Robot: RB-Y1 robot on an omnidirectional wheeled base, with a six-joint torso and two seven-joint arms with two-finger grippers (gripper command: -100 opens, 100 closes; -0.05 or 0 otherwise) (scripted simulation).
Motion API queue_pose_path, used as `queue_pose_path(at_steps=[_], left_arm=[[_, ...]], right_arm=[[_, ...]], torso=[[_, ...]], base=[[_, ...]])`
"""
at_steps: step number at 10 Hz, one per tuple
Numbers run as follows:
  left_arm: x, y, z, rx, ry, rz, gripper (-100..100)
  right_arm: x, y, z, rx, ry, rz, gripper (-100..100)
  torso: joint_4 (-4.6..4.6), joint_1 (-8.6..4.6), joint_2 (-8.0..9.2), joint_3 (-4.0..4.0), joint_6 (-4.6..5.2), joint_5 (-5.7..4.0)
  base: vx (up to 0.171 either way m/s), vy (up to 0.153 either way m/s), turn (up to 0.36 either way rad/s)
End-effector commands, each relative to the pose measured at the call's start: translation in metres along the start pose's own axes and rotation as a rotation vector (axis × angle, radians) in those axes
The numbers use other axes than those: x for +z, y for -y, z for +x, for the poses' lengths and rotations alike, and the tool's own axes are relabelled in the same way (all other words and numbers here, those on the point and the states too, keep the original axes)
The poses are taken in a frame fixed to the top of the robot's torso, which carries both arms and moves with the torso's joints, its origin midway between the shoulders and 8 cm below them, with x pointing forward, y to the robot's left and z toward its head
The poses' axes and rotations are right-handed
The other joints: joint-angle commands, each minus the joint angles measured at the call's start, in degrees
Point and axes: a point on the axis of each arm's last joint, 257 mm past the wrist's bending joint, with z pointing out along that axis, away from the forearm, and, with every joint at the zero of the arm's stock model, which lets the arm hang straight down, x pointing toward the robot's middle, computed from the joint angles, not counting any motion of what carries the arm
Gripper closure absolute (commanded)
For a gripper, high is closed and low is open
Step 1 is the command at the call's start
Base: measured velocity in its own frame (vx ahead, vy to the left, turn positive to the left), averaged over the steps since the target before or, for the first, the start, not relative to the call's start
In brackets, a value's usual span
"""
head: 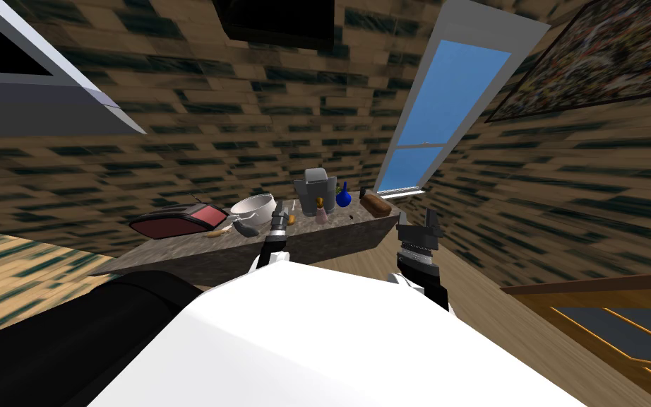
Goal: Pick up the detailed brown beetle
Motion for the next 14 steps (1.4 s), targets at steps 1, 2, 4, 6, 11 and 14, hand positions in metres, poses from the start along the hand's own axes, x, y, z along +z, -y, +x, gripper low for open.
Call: queue_pose_path(at_steps=[1,2,4,6,11,14], left_arm=[[0.0,0.0,0.0,0.0,0.0,0.0,0],[0.0,0.0,0.0,0.0,0.0,0.0,0],[0.0,0.0,0.0,0.0,0.0,0.0,0],[0.0,0.0,0.0,0.0,0.0,0.0,0],[0.0,0.0,0.0,0.0,0.0,0.0,0],[0.0,0.0,0.0,0.0,0.0,0.0,0]], right_arm=[[-0.002,0.004,0.002,-0.019,-0.026,0.01,-100],[-0.003,0.007,0.004,-0.036,-0.048,0.019,-100],[-0.008,0.017,0.008,-0.083,-0.105,0.042,-100],[-0.015,0.029,0.011,-0.14,-0.168,0.067,-100],[-0.032,0.054,0.016,-0.256,-0.306,0.116,-100],[-0.047,0.073,0.016,-0.342,-0.405,0.148,-100]], torso=[[0.0,0.0,0.0,0.0,0.0,0.0],[0.0,-0.04,-0.02,-0.01,0.0,-0.01],[-0.02,-0.12,-0.08,-0.04,0.0,-0.03],[-0.03,-0.15,-0.12,-0.07,0.0,-0.04],[-0.02,-0.09,-0.09,-0.05,0.0,-0.02],[-0.03,-0.1,-0.12,-0.07,0.0,-0.02]], base=[[0.007,-0.009,-0.02],[0.013,-0.02,-0.027],[0.025,-0.027,-0.022],[0.033,-0.03,-0.025],[0.024,-0.019,-0.006],[0.031,-0.02,0.011]])
